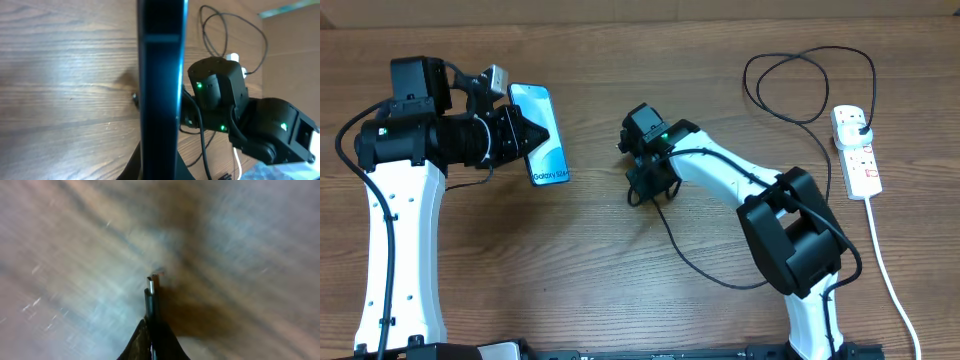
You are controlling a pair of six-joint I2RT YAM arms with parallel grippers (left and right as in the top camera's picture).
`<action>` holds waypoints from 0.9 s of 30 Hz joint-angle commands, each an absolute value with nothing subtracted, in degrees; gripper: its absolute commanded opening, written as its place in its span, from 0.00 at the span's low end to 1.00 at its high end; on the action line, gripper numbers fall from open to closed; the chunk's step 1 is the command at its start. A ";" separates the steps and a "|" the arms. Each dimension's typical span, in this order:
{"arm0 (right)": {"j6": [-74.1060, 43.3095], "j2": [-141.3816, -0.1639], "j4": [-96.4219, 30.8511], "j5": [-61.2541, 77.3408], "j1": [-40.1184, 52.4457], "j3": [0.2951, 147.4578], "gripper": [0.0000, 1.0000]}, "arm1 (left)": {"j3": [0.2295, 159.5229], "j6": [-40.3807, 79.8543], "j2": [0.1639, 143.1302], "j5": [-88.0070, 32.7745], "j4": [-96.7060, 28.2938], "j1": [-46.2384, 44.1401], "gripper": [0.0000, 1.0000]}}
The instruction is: Plug charger to phone and switch on socket
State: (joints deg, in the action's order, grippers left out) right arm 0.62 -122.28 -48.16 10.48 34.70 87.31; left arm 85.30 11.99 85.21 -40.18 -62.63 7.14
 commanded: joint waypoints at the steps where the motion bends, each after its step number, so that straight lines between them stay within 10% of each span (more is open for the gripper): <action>1: 0.10 -114.76 -49.82 28.49 30.94 86.74 0.04 | 85.91 11.55 81.45 -45.23 -61.28 7.20 0.05; 15: 30.74 -102.65 -68.62 81.95 25.10 86.63 0.04 | 85.91 18.13 73.49 -61.49 -50.74 7.09 0.04; 27: 30.00 -102.63 -62.87 89.91 25.10 88.42 0.04 | 85.86 29.71 73.41 -58.30 -45.25 3.90 0.05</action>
State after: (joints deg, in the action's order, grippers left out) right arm 28.67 -102.98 -63.02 86.21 25.12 86.56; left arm 85.19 25.50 74.04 -59.94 -46.35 5.98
